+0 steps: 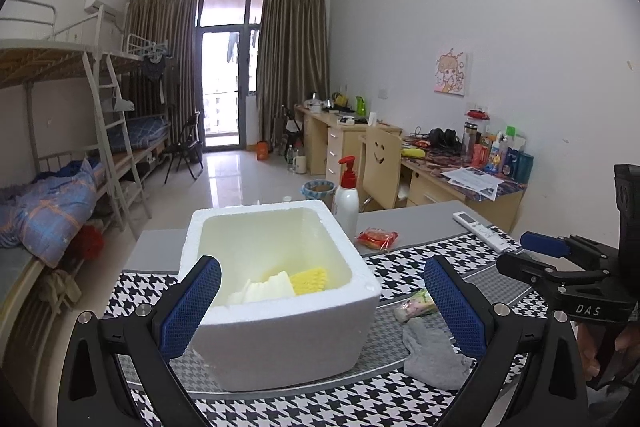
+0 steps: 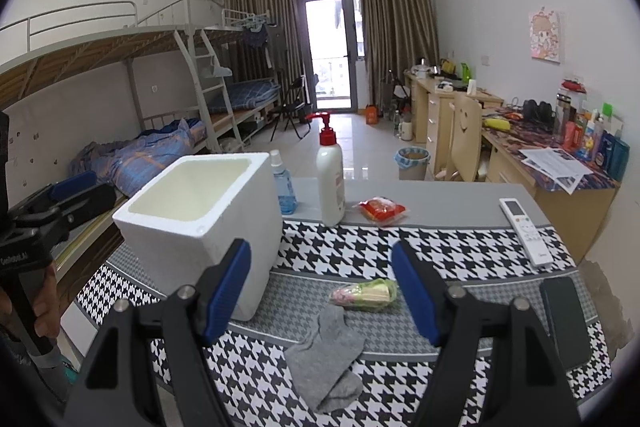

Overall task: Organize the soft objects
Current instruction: 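Withdraw both tools from the box toward the grey sock and snack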

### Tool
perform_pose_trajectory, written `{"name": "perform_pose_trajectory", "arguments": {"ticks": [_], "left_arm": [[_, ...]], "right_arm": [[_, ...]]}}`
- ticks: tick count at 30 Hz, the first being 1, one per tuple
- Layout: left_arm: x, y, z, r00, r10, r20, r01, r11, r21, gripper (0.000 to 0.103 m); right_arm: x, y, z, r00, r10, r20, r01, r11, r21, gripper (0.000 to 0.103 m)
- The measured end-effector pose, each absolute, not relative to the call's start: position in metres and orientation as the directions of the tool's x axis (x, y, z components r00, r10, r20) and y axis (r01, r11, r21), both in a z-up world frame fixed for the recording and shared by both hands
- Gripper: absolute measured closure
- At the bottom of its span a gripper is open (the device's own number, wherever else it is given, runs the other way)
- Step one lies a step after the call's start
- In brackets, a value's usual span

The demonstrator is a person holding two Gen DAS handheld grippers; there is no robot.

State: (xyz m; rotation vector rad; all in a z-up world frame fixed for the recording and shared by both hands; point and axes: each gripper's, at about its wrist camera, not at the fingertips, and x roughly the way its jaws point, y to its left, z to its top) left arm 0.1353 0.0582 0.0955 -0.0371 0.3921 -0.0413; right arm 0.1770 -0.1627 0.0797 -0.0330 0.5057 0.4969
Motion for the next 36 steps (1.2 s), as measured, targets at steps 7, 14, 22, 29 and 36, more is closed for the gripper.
{"name": "perform_pose_trajectory", "arguments": {"ticks": [7, 14, 22, 29, 36], "left_arm": [[0.122, 0.048, 0.093, 0.923, -0.06, -0.379, 0.049, 0.998, -0.038, 0.001], [0.111, 0.036, 0.092, 0.926, -0.079, -0.369, 0.075, 0.997, -0.027, 0.001], [0.109, 0.028, 0.085, 0.925, -0.1, -0.367, 0.092, 0.995, -0.038, 0.001], [0.109, 0.02, 0.071, 0.921, -0.112, -0.372, 0.104, 0.994, -0.043, 0.001], [0.11, 0.003, 0.056, 0.916, -0.128, -0.38, 0.128, 0.991, -0.024, 0.001]], "right_arm": [[0.16, -0.172, 0.079, 0.779, 0.432, -0.454, -0.452, 0.889, 0.069, 0.027], [0.154, -0.181, 0.077, 0.786, 0.427, -0.447, -0.445, 0.893, 0.071, 0.027], [0.151, -0.187, 0.07, 0.788, 0.422, -0.448, -0.436, 0.897, 0.076, 0.027], [0.15, -0.192, 0.061, 0.789, 0.412, -0.457, -0.43, 0.9, 0.07, 0.027], [0.154, -0.198, 0.049, 0.782, 0.411, -0.469, -0.432, 0.899, 0.068, 0.027]]}}
